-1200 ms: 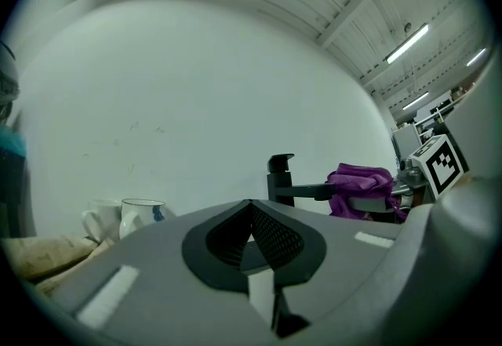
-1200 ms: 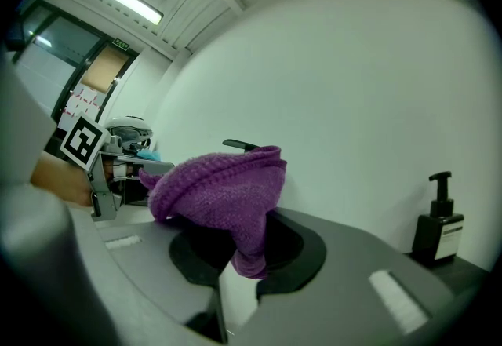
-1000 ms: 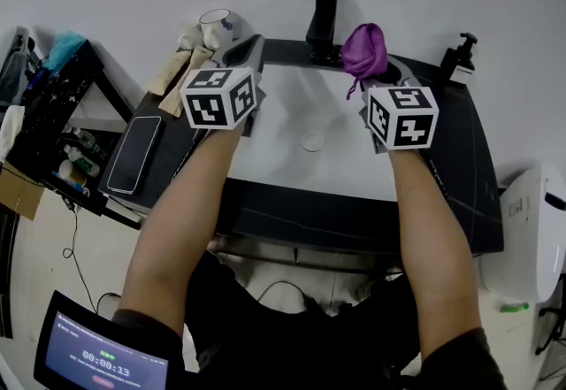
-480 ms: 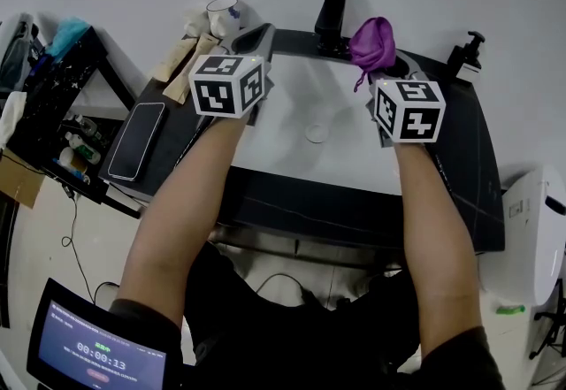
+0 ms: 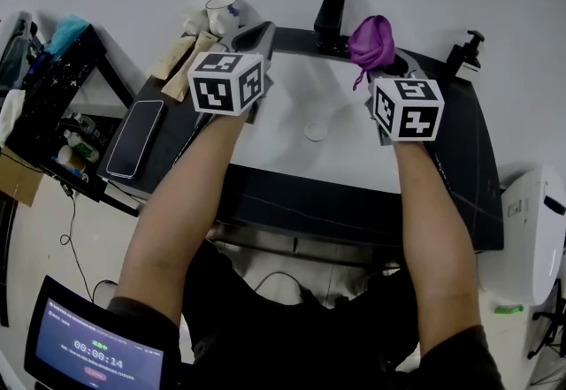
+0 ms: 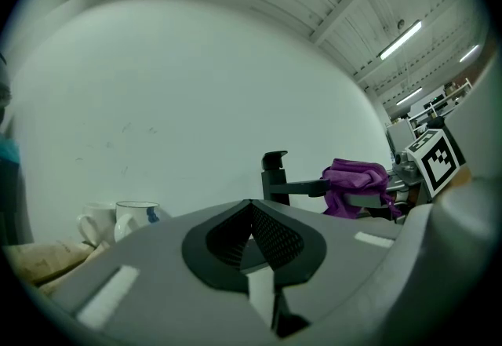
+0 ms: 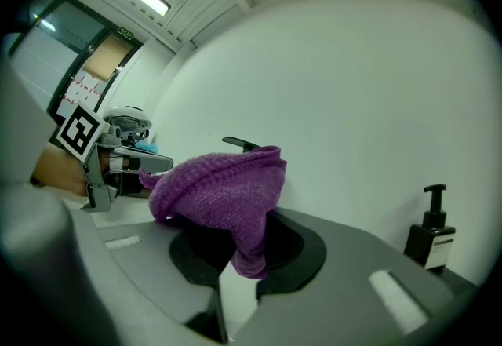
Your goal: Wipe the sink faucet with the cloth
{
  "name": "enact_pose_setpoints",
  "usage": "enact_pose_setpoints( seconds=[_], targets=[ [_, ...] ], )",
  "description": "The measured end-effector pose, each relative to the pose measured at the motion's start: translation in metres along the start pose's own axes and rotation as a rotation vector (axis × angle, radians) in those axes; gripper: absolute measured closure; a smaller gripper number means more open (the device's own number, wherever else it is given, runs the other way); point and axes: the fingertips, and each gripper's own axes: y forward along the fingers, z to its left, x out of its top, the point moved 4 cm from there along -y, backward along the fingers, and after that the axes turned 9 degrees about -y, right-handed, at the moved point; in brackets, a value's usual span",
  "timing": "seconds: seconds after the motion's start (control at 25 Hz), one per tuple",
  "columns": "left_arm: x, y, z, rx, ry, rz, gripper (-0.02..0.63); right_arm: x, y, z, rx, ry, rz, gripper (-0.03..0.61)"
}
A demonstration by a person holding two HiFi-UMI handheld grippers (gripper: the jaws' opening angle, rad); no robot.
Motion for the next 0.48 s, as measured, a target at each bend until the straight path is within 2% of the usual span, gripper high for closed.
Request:
enact_pose_setpoints(
  seconds=[0.48],
  targets=[
    [0.0004, -0.0001, 0.0000, -0.002, -0.005, -0.001, 0.597, -0.0001, 0.0002, -0.0006, 0.000, -0.002, 0.003, 0.520]
  ],
)
